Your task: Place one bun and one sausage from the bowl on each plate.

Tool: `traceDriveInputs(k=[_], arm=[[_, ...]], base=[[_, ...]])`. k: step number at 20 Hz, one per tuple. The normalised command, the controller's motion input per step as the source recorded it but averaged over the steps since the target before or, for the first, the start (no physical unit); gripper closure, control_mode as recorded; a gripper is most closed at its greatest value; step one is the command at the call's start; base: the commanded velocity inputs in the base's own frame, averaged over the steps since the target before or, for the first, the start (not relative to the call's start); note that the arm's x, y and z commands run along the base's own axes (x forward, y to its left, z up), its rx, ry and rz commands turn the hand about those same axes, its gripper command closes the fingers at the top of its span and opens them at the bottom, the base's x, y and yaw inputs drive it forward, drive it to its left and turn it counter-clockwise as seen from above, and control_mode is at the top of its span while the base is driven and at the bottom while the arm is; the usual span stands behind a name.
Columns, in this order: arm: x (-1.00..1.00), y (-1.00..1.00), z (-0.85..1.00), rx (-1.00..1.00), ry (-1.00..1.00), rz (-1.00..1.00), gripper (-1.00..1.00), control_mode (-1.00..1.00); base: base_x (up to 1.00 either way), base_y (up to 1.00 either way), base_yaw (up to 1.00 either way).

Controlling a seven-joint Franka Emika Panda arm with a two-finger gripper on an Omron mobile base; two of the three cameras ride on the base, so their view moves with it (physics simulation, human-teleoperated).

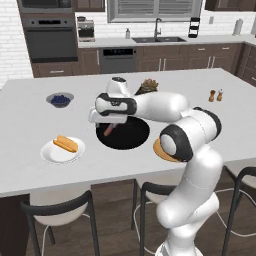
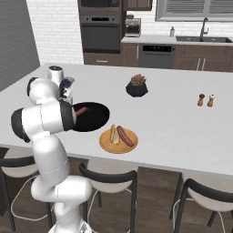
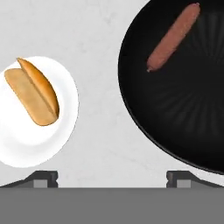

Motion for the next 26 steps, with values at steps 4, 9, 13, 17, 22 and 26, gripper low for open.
traceDriveInputs(k=[4,9,13,17,22,26], arm=[[0.23,-1.0,-0.05,-0.07,0.01,-0.64,-1.0,-1.0],[0.56,-0.25,-0.39,-0.15,0.06,-0.25,-1.0,-1.0],[0.58,0.08,-0.12,-0.01,0.03,-0.04,-1.0,-1.0],[0.56,0.0,-0.28,0.0,0.0,-0.08,-1.0,-1.0],[0.35,0.0,-0.34,0.0,0.0,-0.09,-1.0,-1.0],[0.12,0.0,-0.46,0.0,0.03,-0.06,-1.0,-1.0]], base=[[0.0,0.0,0.0],[0.0,0.0,0.0],[0.0,0.0,0.0],[0.0,0.0,0.0],[0.0,0.0,0.0],[0.0,0.0,0.0]])
